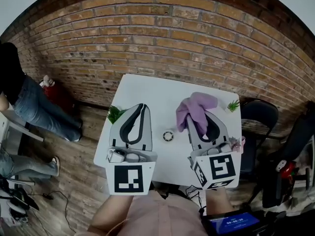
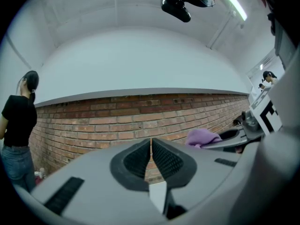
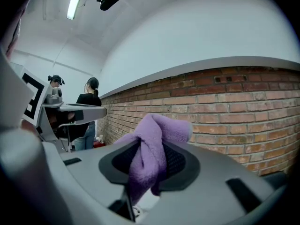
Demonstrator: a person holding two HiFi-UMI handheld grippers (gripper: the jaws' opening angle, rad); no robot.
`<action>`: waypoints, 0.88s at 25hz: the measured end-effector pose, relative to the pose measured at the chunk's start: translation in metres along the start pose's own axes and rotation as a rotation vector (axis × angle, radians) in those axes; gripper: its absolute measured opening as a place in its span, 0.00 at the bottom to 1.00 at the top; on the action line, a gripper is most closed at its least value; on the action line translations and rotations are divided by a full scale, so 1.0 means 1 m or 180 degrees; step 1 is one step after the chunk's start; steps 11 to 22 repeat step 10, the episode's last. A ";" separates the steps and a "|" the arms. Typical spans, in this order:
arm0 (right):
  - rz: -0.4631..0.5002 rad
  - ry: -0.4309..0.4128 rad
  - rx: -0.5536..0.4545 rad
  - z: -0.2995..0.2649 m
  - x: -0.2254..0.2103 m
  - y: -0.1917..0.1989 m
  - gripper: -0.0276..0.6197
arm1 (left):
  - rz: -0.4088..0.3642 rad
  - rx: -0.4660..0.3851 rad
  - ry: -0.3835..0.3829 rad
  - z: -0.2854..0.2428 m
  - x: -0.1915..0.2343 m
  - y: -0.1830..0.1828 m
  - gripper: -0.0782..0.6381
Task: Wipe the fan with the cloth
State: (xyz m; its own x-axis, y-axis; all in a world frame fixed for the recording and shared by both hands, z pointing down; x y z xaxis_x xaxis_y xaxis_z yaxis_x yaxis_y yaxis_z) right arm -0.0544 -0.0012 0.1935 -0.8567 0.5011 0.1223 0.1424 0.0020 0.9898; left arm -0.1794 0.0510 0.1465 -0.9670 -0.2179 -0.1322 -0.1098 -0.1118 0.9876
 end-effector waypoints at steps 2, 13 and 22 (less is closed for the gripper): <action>0.0008 0.0010 -0.0010 0.000 0.002 -0.001 0.22 | -0.0014 -0.0012 0.0020 0.000 0.001 -0.001 0.14; 0.0030 0.0025 -0.0047 0.000 0.003 -0.003 0.22 | -0.0026 -0.0008 0.0062 -0.001 -0.001 0.000 0.14; 0.0030 0.0025 -0.0047 0.000 0.003 -0.003 0.22 | -0.0026 -0.0008 0.0062 -0.001 -0.001 0.000 0.14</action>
Point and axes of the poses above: the fingertips, and each gripper's own axes: z backward along the fingers, x to its left, y out of its underside, the point moved 1 cm from there along z, backward along the fingers, and after that the axes turned 15 degrees about y, right-handed, at the moved point
